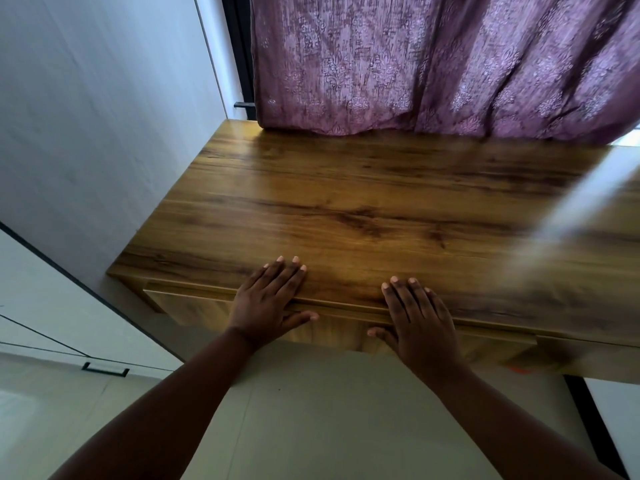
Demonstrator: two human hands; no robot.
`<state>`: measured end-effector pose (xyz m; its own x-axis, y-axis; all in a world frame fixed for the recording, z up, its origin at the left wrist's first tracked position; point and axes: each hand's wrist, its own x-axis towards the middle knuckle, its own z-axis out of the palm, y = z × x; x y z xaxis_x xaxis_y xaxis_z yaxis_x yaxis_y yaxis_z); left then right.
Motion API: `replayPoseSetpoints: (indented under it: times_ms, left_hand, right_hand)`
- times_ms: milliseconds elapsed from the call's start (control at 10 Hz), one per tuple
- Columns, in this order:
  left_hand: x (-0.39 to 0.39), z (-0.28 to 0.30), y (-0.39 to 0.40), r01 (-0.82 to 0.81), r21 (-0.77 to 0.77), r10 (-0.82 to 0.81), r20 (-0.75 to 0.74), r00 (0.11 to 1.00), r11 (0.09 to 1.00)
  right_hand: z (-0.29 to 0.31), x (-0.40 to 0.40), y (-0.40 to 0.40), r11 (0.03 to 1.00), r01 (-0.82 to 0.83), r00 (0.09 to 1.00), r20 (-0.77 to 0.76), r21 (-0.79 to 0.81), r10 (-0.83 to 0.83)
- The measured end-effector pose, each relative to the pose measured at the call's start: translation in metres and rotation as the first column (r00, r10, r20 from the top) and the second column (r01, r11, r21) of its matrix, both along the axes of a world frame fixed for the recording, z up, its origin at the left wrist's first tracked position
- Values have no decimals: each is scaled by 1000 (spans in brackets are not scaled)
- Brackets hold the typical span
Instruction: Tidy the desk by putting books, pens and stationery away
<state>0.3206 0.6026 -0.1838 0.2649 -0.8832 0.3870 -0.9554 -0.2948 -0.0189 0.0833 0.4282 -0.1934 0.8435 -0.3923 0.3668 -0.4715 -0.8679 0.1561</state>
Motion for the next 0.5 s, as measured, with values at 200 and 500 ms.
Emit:
replayPoseSetpoints:
  times_ms: [200, 500]
  left_hand:
    - [-1, 0, 0, 0, 7, 0, -8, 1000, 1000]
    - [-8, 16, -1, -24, 108, 36, -106, 994, 994]
  right_hand:
    - [1, 0, 0, 1000, 6, 1000, -5, -5, -6]
    - [27, -4, 8, 990, 8, 996, -86, 138, 4]
